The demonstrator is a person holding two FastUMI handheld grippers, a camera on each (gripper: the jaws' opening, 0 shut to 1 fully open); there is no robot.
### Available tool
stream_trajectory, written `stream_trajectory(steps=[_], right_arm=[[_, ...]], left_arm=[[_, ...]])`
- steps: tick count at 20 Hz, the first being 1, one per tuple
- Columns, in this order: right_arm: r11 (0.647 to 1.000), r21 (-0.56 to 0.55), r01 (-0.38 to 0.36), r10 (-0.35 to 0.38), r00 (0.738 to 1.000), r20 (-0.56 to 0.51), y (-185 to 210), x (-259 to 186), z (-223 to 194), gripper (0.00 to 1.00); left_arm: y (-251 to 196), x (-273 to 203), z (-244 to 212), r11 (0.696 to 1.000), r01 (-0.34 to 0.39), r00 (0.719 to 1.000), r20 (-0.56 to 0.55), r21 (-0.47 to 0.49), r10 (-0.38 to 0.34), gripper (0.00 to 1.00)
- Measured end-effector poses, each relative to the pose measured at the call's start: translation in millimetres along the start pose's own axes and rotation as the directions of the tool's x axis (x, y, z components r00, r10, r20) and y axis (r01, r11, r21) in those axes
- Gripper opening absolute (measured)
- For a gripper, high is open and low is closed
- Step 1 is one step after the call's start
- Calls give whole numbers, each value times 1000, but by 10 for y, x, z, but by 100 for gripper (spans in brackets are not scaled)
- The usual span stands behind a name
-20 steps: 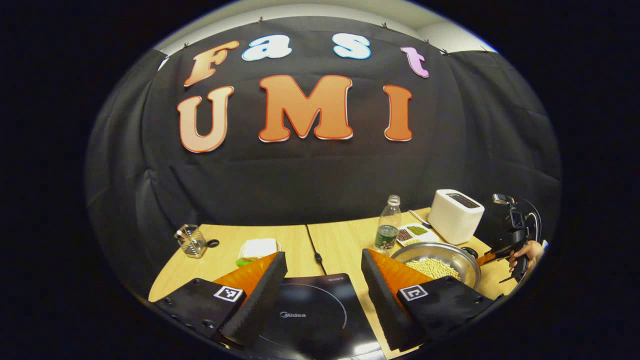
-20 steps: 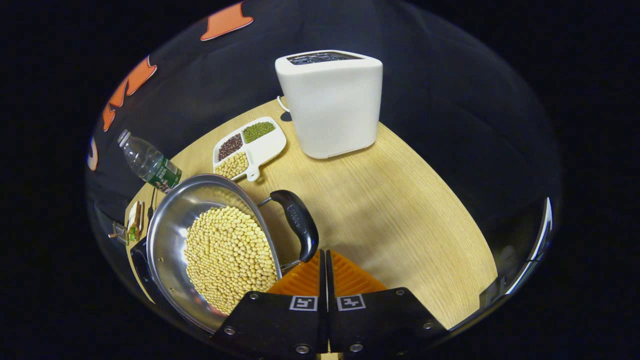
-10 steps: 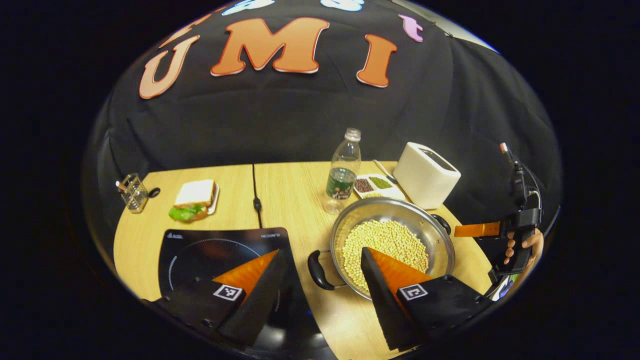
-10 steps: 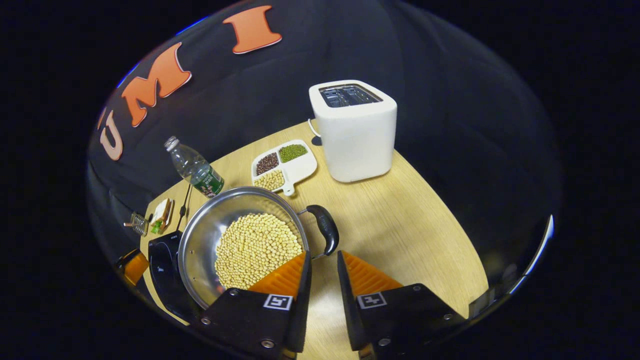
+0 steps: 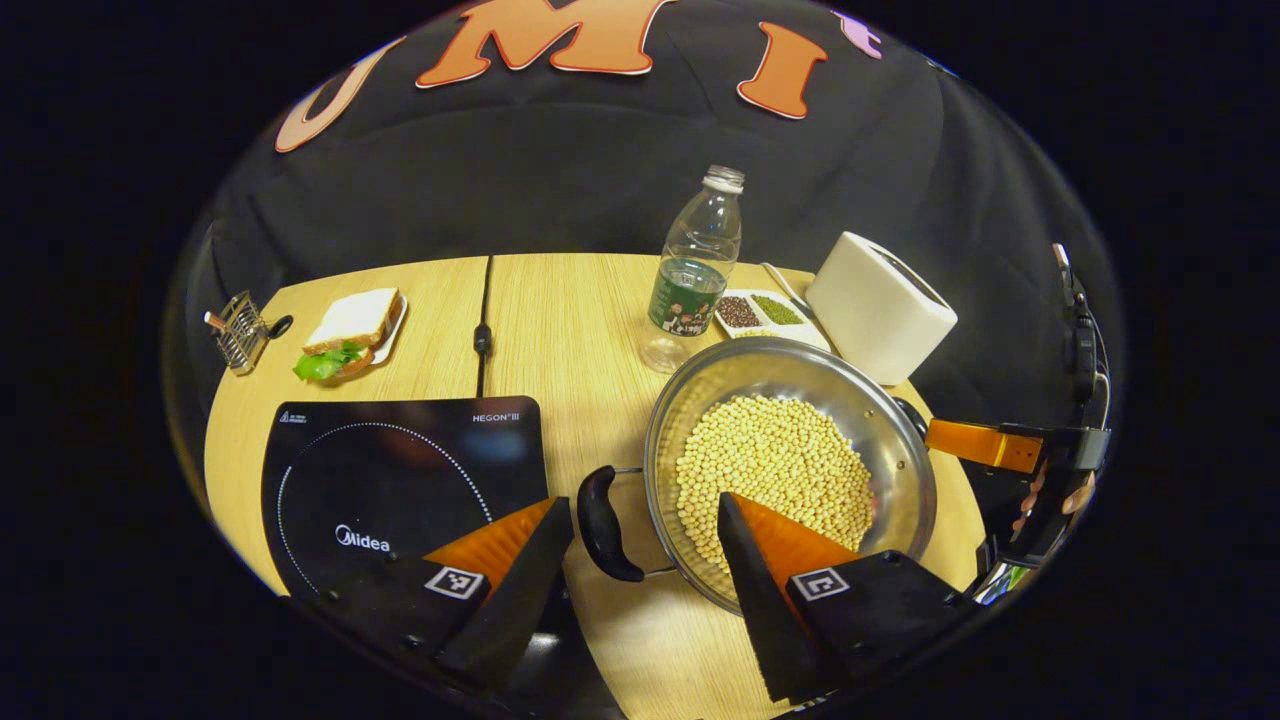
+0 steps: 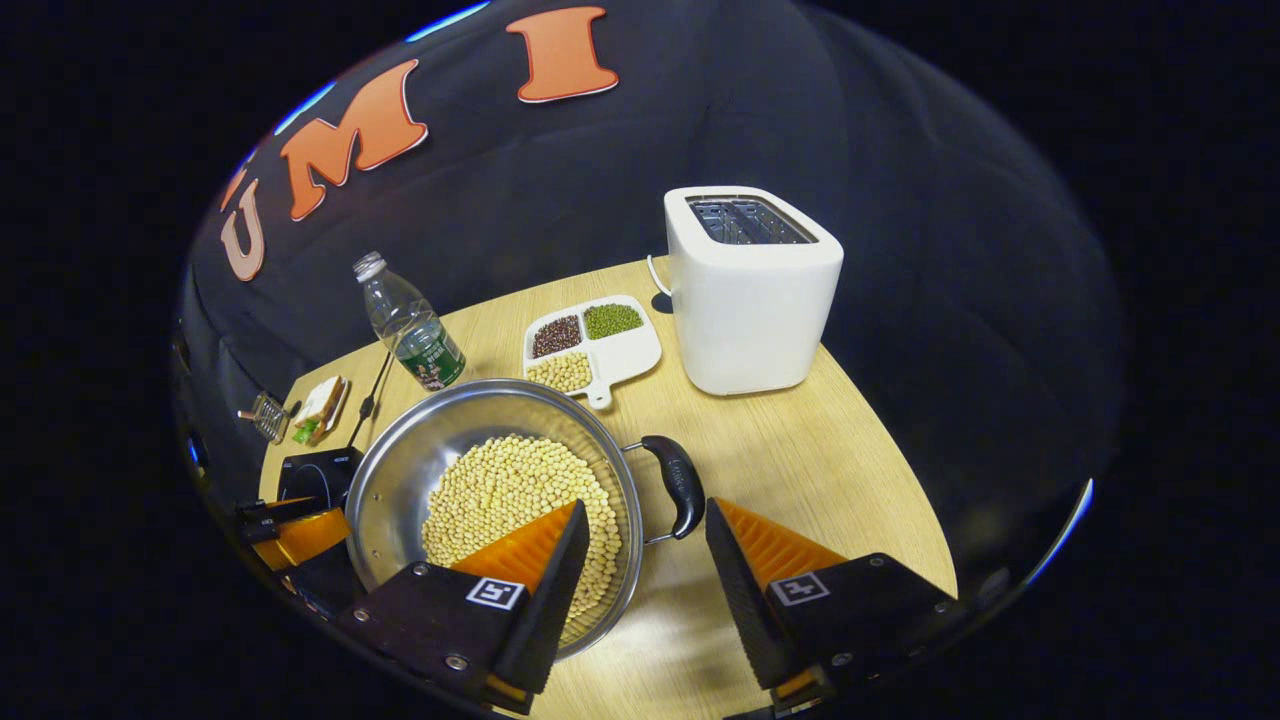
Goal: First push the handle of the pot to place it horizontally, then grasp the pot with both hands and set it on the induction cooktop.
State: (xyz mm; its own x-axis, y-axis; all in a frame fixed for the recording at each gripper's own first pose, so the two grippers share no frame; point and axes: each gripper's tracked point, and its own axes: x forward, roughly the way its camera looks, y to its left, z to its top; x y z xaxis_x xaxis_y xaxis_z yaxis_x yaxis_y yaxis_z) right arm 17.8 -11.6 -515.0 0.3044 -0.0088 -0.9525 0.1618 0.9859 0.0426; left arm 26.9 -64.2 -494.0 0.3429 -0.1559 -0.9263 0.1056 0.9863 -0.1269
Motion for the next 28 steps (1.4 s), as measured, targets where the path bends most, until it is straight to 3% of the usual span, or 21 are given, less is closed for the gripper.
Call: stream_trajectory(steps=[1,4,6,17,23,28], right_arm=[[1000,-8,7,-7,1000,7,-10,5,10,75],[999,-47,27,-26,1000,18,-30,42,5,77],[996,-74,47,-46,999,12,-40,80,-53,79],[974,-146,173,-171,985,29,-207,230,-73,83],[983,-84,162,-162,987,15,-224,298,-139,84],[980,-117,159,-157,987,24,-213,358,-151,83]], left_arm=[[-9,31,-20,1000,0,1000,-9,-5,0,98],[10,104,-21,1000,-24,1000,0,-2,24,94],[3,164,-11,999,-41,999,13,-6,41,96],[-200,489,132,989,-85,992,105,121,72,96],[-154,594,149,980,-129,987,116,149,112,95],[-128,669,140,981,-147,985,112,130,133,92]])
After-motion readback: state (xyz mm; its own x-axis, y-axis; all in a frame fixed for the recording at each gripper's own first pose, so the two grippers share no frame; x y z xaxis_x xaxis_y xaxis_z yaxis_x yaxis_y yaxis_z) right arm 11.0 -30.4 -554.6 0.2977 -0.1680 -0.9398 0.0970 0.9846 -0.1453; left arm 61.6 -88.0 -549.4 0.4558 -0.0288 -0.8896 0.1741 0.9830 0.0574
